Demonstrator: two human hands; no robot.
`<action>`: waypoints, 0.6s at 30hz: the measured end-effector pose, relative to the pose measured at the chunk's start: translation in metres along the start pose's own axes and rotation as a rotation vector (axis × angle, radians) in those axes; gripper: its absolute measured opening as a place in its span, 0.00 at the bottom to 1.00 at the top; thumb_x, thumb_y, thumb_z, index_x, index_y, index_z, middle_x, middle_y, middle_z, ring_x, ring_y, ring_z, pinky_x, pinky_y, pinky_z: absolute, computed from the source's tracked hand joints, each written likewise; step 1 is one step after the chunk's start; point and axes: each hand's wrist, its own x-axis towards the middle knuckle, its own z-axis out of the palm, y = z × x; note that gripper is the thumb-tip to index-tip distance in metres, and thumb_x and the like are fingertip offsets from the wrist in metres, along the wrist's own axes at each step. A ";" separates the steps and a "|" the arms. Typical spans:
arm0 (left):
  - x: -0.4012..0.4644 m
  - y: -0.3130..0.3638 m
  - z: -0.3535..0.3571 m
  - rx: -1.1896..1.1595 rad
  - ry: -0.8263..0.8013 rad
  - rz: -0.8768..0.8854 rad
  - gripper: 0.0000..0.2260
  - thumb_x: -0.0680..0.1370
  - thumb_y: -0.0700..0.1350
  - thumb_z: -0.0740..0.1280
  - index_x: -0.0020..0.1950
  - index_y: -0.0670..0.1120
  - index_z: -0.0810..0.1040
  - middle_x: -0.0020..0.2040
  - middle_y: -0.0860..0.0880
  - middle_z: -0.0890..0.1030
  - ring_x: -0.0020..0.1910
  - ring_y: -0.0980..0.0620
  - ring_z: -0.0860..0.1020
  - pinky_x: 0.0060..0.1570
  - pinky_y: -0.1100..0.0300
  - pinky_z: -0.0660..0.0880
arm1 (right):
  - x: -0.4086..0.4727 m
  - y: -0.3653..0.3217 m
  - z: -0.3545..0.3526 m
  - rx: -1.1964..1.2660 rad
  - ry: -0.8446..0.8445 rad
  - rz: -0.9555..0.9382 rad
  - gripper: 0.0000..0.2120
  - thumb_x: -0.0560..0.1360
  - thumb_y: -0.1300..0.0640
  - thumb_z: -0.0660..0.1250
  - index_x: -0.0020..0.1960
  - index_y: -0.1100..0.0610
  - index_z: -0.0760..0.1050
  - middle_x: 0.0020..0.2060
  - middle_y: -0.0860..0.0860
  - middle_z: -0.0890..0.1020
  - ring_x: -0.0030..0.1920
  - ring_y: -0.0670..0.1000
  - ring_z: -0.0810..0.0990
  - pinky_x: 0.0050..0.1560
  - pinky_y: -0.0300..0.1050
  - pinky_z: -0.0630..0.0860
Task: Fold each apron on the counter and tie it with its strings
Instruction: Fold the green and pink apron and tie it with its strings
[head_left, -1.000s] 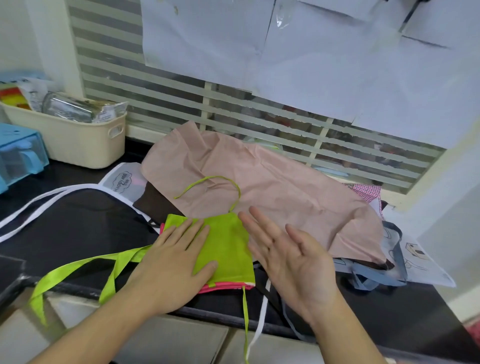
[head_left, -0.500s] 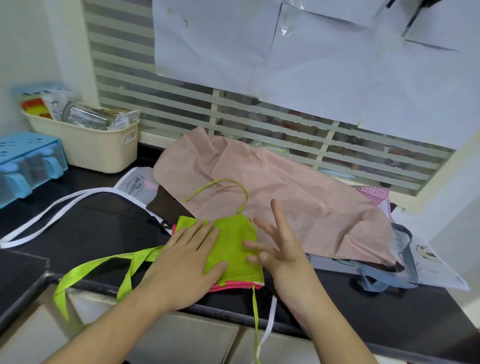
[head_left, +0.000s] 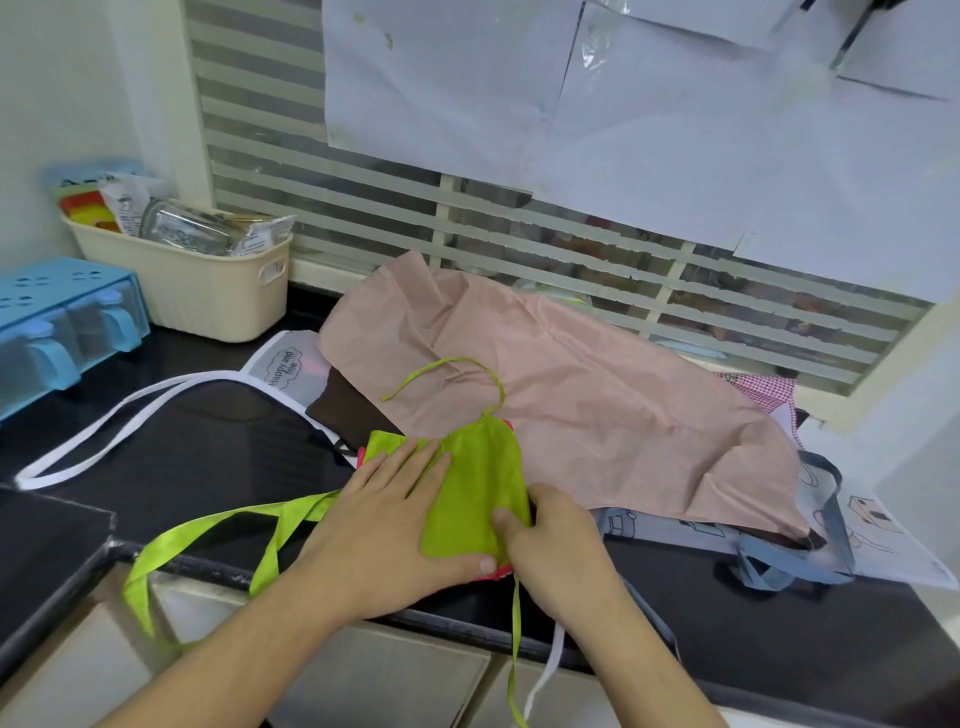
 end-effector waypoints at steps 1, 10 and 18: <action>0.000 0.000 0.000 -0.008 0.001 -0.001 0.58 0.66 0.87 0.46 0.86 0.54 0.43 0.85 0.57 0.40 0.82 0.59 0.34 0.82 0.52 0.38 | -0.001 0.000 -0.001 0.027 -0.034 0.011 0.06 0.81 0.54 0.68 0.46 0.53 0.75 0.36 0.49 0.81 0.32 0.45 0.78 0.29 0.35 0.70; -0.005 -0.008 -0.004 -0.150 0.107 0.049 0.41 0.75 0.76 0.52 0.84 0.57 0.59 0.81 0.57 0.54 0.81 0.56 0.50 0.80 0.59 0.48 | -0.002 0.000 0.003 0.128 0.069 0.020 0.04 0.76 0.62 0.66 0.43 0.55 0.76 0.31 0.48 0.79 0.28 0.44 0.74 0.28 0.38 0.69; -0.003 -0.007 -0.002 -0.077 0.111 0.019 0.35 0.73 0.68 0.55 0.80 0.62 0.63 0.63 0.61 0.68 0.68 0.55 0.63 0.72 0.58 0.53 | -0.010 -0.015 0.013 0.244 0.072 -0.069 0.06 0.70 0.65 0.69 0.42 0.55 0.80 0.33 0.49 0.83 0.34 0.44 0.78 0.37 0.47 0.76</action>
